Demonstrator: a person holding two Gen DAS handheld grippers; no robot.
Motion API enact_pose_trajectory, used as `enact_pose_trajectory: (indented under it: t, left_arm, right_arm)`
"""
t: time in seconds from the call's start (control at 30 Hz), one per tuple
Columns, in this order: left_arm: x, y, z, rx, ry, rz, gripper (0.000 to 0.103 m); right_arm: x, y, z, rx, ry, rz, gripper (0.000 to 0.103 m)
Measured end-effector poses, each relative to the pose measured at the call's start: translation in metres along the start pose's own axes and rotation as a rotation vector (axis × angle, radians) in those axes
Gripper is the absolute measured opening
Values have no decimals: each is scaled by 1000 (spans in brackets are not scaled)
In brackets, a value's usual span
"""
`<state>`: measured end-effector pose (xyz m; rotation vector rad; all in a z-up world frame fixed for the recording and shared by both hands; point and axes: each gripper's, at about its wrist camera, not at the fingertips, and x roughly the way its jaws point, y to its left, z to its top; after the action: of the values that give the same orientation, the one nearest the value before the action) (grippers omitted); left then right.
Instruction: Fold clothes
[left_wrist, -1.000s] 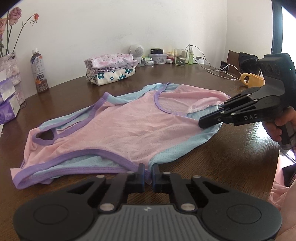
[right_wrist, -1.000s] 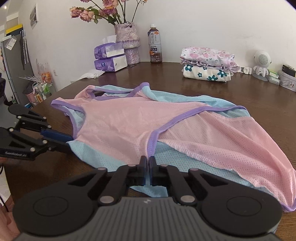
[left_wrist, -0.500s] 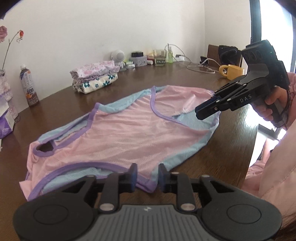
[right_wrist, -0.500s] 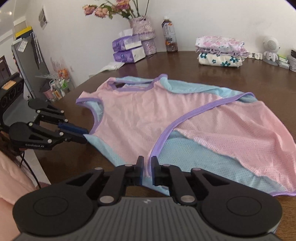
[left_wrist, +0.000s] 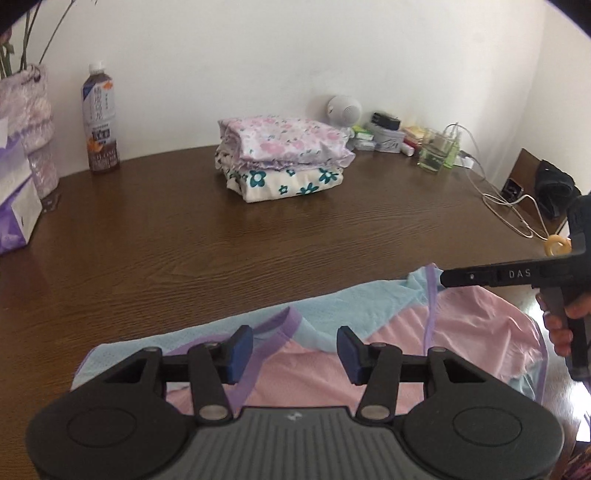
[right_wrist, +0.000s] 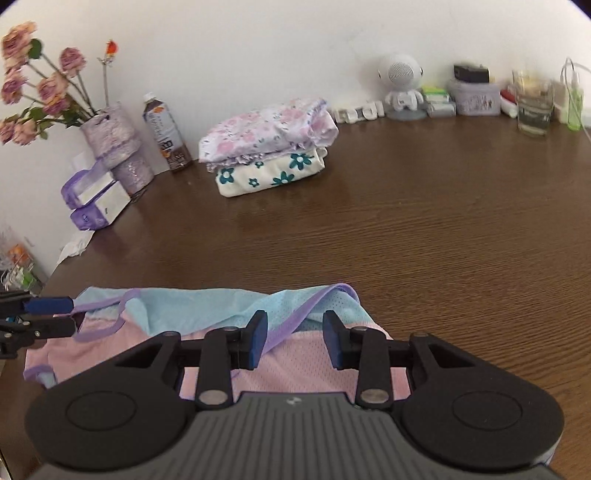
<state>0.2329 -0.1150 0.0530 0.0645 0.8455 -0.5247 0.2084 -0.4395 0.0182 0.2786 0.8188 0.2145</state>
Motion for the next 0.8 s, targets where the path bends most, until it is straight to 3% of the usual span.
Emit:
enact_pose_trajectory:
  t: [0.2, 0.27, 0.3, 0.33, 0.37, 0.43, 0.53, 0.73, 0.8]
  left_arm:
    - [43, 7, 15, -103, 90, -24, 48]
    - [51, 9, 16, -116, 91, -23, 42]
    - [54, 10, 17, -119, 88, -23, 37]
    - [57, 11, 17, -122, 84, -24, 19]
    - [58, 11, 16, -119, 76, -26, 4]
    - [60, 13, 14, -104, 66, -27, 4]
    - [55, 23, 10, -145, 29, -39, 2]
    - [34, 46, 29, -243, -147, -69, 2]
    - [39, 51, 38, -268, -189, -30, 2]
  right_arm:
    - [33, -4, 14, 72, 81, -58, 33]
    - [37, -5, 17, 89, 79, -48, 33]
    - [38, -6, 18, 97, 76, -39, 33]
    - [39, -7, 19, 101, 78, -28, 31]
    - [40, -7, 19, 104, 81, -14, 20]
    - [41, -7, 19, 105, 84, 13, 7]
    - [37, -7, 18, 99, 62, 58, 4]
    - [22, -17, 35, 156, -58, 104, 2]
    - [25, -20, 44, 186, -93, 100, 2]
